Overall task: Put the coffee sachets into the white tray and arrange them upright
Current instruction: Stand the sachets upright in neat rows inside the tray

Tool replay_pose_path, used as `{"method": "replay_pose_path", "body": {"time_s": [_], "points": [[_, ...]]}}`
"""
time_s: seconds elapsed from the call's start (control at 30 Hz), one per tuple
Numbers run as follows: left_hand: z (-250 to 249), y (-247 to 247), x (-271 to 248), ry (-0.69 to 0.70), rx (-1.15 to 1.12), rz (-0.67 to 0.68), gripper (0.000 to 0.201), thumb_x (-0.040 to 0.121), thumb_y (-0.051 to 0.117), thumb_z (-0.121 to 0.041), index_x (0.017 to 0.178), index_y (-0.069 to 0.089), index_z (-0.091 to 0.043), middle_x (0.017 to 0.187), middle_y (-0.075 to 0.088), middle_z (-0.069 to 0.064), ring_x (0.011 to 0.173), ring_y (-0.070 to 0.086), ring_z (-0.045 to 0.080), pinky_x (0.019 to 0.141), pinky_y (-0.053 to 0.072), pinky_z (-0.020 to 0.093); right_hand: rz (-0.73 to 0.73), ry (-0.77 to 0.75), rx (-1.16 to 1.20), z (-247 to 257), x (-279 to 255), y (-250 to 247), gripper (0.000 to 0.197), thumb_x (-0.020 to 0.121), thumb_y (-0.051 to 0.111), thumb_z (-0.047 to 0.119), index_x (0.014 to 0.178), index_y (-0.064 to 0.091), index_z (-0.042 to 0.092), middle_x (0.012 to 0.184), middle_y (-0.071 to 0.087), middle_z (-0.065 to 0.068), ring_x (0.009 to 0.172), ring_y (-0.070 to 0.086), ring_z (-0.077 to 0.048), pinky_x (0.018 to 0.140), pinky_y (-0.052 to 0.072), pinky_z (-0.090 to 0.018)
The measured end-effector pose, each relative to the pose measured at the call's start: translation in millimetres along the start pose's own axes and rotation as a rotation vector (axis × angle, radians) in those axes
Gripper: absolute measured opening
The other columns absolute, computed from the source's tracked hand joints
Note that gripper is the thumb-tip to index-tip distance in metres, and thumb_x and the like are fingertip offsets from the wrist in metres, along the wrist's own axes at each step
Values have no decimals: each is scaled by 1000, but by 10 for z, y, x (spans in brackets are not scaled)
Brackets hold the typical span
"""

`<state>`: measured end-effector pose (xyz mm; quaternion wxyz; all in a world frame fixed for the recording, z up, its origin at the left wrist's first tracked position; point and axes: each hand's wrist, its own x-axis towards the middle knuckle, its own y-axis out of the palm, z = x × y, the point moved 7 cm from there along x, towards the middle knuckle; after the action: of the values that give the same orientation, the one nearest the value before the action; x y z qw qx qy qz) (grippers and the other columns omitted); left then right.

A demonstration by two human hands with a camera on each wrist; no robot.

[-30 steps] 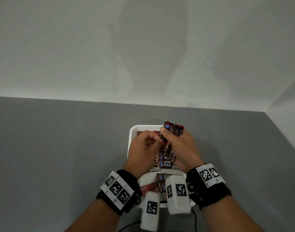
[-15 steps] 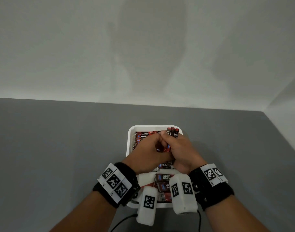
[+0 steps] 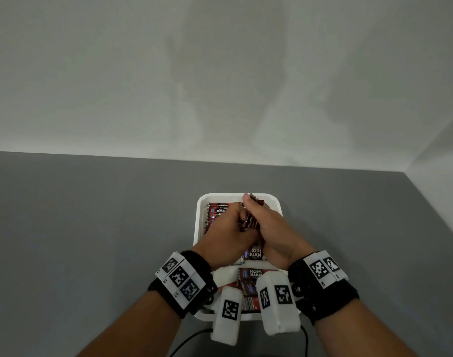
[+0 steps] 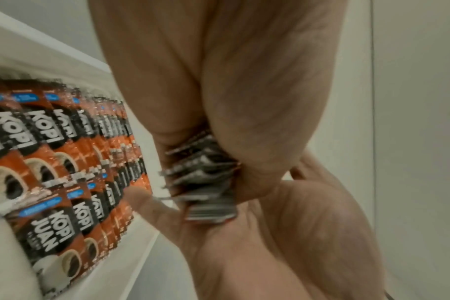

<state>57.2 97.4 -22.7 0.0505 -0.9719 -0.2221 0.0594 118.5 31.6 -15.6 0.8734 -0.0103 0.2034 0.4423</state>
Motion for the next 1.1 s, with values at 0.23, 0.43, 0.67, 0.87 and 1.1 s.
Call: {"method": "replay_pose_path", "body": {"time_s": [0.23, 0.43, 0.67, 0.87, 1.1], "points": [[-20, 34, -116, -92, -776, 63, 27, 97, 52, 0, 123, 55, 4, 99, 65, 25, 80, 65, 29, 72, 60, 34, 230, -308, -693, 246, -162, -114, 143, 41, 100, 50, 155, 15, 48, 149, 44, 19, 132, 53, -7, 107, 50, -42], [-59, 89, -146, -151, -844, 56, 54, 94, 62, -22, 137, 46, 5, 117, 63, 26, 103, 67, 32, 87, 58, 38, 207, -507, -1013, 371, -193, 37, 130, 57, 94, 29, 159, 14, 29, 149, 31, 19, 140, 30, 0, 115, 38, -32], [-19, 127, -187, -172, -774, 113, 51, 98, 54, -32, 131, 52, 7, 105, 71, 19, 94, 73, 26, 79, 60, 34, 255, -483, -1025, 314, -201, 112, 139, 54, 94, 29, 159, 2, 36, 144, 29, 21, 140, 32, -3, 113, 40, -32], [-62, -159, -69, -93, -711, -27, 15, 98, 58, -6, 106, 61, 6, 95, 67, 26, 83, 71, 35, 75, 61, 42, 138, -378, -718, 384, -150, -124, 111, 63, 84, 65, 155, 27, 40, 155, 30, 21, 139, 38, 1, 110, 45, -37], [-86, -260, -2, 12, -597, -247, 35, 90, 71, -4, 118, 58, 12, 113, 66, 37, 105, 66, 54, 92, 54, 62, -13, -236, -328, 286, -33, -254, 34, 84, 80, 8, 115, 67, 15, 91, 77, -13, 87, 75, -30, 82, 61, -50]]}}
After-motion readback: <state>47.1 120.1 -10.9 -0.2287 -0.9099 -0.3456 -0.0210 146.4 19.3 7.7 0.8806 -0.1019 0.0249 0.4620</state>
